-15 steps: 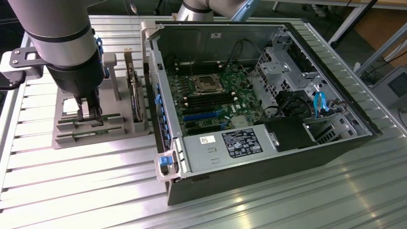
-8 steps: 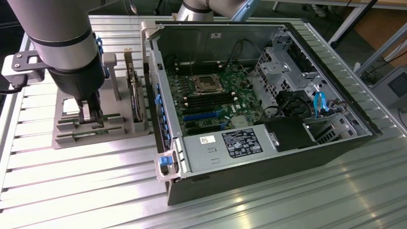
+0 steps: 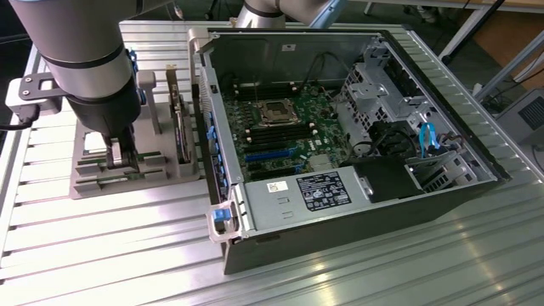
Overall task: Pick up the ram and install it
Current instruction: 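Pick up the ram and move it above insertion slot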
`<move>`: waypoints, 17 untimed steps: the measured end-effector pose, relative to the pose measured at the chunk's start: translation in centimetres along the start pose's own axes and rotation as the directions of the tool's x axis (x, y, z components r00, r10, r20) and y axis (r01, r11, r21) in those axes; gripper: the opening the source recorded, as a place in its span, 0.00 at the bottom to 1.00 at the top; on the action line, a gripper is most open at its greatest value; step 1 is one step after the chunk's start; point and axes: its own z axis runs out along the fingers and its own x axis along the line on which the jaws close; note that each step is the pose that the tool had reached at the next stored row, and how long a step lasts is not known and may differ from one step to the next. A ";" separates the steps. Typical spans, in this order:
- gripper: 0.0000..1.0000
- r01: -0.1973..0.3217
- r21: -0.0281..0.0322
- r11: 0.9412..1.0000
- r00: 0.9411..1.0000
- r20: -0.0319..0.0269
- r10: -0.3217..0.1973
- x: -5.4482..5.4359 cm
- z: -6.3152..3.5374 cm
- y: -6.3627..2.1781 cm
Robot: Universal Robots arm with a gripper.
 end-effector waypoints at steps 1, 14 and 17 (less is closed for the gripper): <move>0.36 0.000 0.000 1.000 1.000 0.000 0.000 0.0 0.12 0.01; 0.36 0.000 0.000 1.000 1.000 0.000 0.000 0.1 1.57 0.55; 0.36 0.000 0.000 1.000 1.000 0.000 0.000 0.1 1.73 0.61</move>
